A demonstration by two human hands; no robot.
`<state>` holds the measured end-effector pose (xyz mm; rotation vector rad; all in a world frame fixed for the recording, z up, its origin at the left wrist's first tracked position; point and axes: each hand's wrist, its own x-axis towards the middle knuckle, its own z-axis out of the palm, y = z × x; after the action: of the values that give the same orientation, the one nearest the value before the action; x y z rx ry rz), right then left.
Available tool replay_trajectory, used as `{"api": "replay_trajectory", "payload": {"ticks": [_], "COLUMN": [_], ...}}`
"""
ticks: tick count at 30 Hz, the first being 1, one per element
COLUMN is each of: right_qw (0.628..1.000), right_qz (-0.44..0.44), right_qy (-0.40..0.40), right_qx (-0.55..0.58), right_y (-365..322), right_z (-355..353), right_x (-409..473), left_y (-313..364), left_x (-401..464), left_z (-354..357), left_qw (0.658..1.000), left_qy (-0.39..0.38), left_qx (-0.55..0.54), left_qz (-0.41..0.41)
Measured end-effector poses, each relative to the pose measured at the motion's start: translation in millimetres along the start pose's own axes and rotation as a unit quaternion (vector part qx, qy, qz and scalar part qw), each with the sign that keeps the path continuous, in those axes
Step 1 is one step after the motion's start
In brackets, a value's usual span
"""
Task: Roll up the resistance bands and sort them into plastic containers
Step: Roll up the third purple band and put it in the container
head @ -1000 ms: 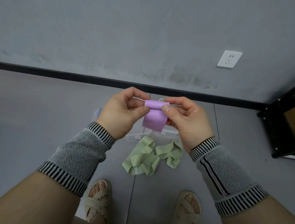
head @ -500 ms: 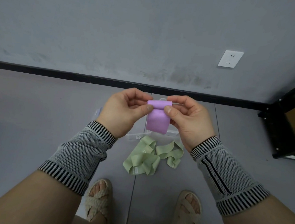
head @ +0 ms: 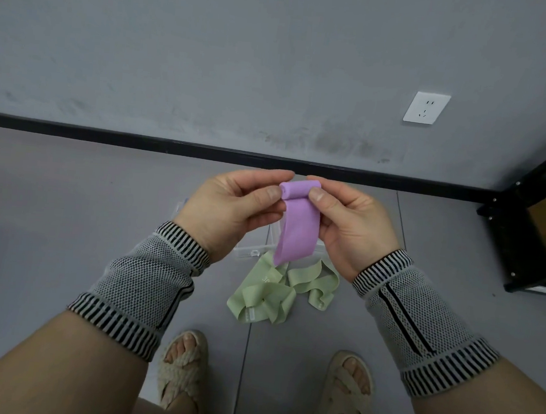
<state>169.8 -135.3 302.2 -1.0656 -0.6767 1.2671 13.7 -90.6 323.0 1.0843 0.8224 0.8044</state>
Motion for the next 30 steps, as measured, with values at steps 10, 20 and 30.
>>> {"api": "replay_trajectory", "payload": {"ticks": [10, 20, 30], "right_qw": [0.999, 0.974, 0.955], "right_qz": [0.004, -0.077, -0.173], "right_qy": [-0.001, 0.103, 0.141], "right_qx": [-0.037, -0.186, -0.195], "right_y": [-3.4, 4.4, 5.7], "right_z": [-0.7, 2.1, 18.1], "right_x": [-1.5, -1.7, -10.7], "left_y": [0.8, -7.1, -9.2], "left_x": [-1.2, 4.2, 5.7], "left_z": [2.6, 5.2, 9.0], "left_qw": [0.998, 0.997, 0.993], "left_qy": [0.028, 0.065, 0.103], "left_qx": [0.037, 0.02, 0.05], "left_qz": [0.03, -0.031, 0.006]}}
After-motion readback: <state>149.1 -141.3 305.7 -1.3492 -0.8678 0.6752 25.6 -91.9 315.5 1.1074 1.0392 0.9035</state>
